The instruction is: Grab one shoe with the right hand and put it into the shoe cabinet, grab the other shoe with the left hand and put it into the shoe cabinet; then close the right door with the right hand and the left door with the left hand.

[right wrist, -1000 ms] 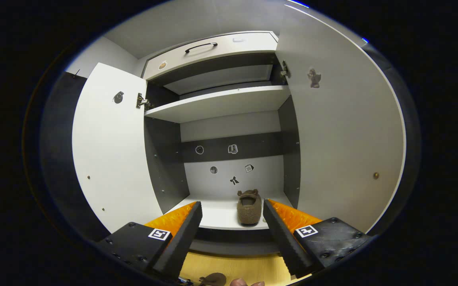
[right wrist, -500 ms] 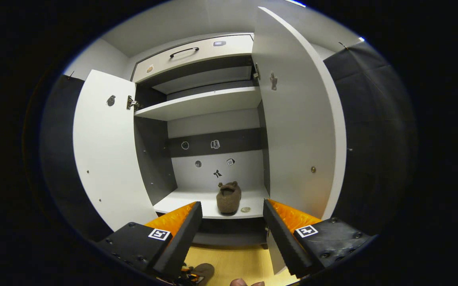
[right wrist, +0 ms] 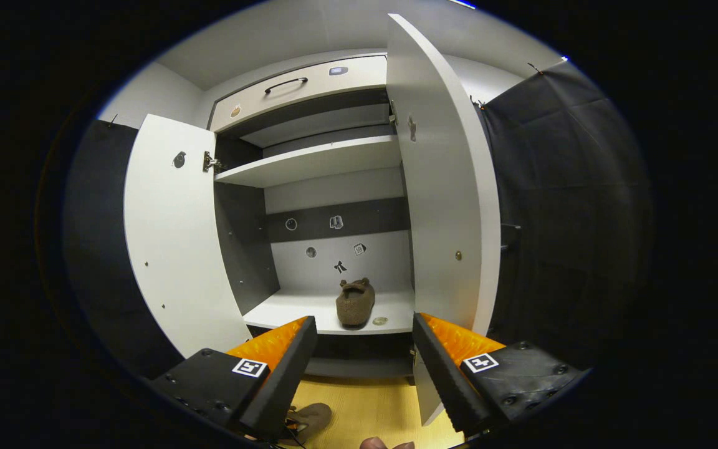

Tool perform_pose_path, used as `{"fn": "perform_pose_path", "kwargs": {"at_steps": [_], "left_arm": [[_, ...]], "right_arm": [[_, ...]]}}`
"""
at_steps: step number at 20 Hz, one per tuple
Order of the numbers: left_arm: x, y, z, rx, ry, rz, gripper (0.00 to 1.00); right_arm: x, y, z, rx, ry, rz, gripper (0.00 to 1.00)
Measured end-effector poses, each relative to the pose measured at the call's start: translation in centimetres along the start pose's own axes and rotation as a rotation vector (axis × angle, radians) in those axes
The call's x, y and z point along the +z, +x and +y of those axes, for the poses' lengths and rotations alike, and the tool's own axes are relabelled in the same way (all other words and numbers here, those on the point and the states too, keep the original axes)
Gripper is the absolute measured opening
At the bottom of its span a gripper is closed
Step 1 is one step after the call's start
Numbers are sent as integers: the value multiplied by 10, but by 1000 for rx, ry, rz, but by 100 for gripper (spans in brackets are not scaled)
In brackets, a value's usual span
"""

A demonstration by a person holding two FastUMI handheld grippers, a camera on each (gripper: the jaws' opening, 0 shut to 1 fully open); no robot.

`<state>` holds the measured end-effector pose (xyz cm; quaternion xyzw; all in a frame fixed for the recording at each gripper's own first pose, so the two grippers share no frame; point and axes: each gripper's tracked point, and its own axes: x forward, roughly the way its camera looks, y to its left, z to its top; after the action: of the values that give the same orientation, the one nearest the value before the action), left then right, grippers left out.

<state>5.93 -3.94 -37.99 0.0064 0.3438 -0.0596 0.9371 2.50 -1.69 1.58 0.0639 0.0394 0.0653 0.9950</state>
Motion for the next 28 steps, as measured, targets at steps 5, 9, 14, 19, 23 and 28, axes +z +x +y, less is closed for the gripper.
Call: {"fn": "perform_pose_path", "kwargs": {"at_steps": [5,9,14,19,23,28], "left_arm": [[97,-58,0,64,-66,-63,7],[197,-88,-1,64,-103,-165,7],[306,-93,16,121,-113,-285,7],[382,-61,30,150,-114,-285,7],[431,-19,46,193,-88,-270,7],[463,38,58,210,-104,-221,7]], "right_arm": [[-5,-10,-15,-7,-14,7,98],[-9,-17,-23,-12,-20,12,98],[-10,-23,-30,6,-19,11,96],[-2,-35,-38,-1,-12,-12,97],[4,-48,-58,-48,2,-29,98],[5,-58,-94,-138,2,-35,98]]}}
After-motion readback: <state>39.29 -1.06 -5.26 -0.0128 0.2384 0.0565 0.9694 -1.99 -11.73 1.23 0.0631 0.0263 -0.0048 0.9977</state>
